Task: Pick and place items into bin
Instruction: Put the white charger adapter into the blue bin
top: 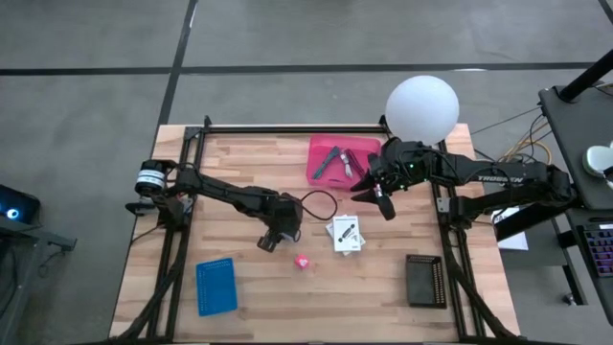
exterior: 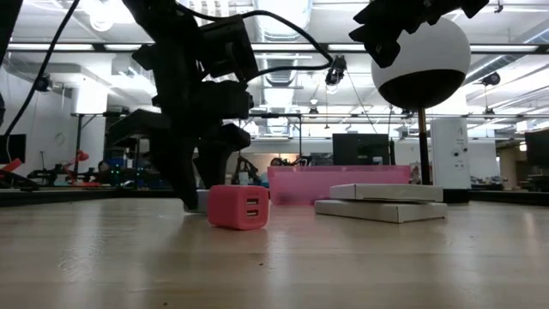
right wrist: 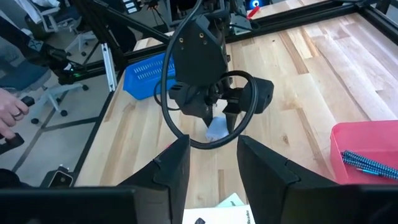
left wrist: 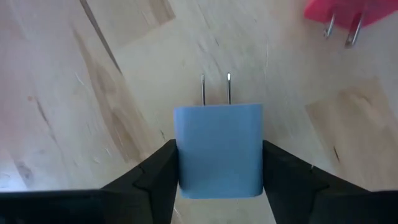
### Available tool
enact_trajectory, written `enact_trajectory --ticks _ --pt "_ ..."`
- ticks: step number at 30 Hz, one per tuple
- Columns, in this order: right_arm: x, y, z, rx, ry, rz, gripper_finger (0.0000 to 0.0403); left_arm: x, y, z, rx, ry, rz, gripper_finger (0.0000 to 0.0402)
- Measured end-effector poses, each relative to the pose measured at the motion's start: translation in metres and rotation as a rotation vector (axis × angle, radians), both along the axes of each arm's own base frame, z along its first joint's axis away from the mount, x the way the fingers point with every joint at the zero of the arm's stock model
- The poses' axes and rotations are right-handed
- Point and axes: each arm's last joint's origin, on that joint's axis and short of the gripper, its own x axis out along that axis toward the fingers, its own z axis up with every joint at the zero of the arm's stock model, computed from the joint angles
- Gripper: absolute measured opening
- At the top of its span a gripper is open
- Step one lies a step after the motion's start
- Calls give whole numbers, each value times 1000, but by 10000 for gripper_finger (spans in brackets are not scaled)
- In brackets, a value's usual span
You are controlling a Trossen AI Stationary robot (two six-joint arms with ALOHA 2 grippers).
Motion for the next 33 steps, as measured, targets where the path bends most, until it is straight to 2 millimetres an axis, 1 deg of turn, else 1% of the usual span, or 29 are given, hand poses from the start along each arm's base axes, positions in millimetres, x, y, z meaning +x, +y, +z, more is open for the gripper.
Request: enact_trajectory --ticks 5,8,14,19,24,29,33 --pt "0 0 0 0 0 0 122 1 0 6 -1 -7 2 178" --pt "0 0 0 -2 0 1 125 -1 0 15 -6 -4 14 178" --pt "0 0 0 -5 -1 2 123 -9 -1 36 -58 94 168 178" --pt "0 0 0 -6 -5 0 116 -16 -6 54 -131 101 346 178" --pt "0 -1 0 -6 -6 -2 114 -25 -12 69 -185 79 444 178" --pt "0 -1 0 -27 -10 8 118 -37 -21 76 -217 135 545 178" --pt "0 -1 1 -30 -12 8 117 -50 -35 82 -225 192 574 178"
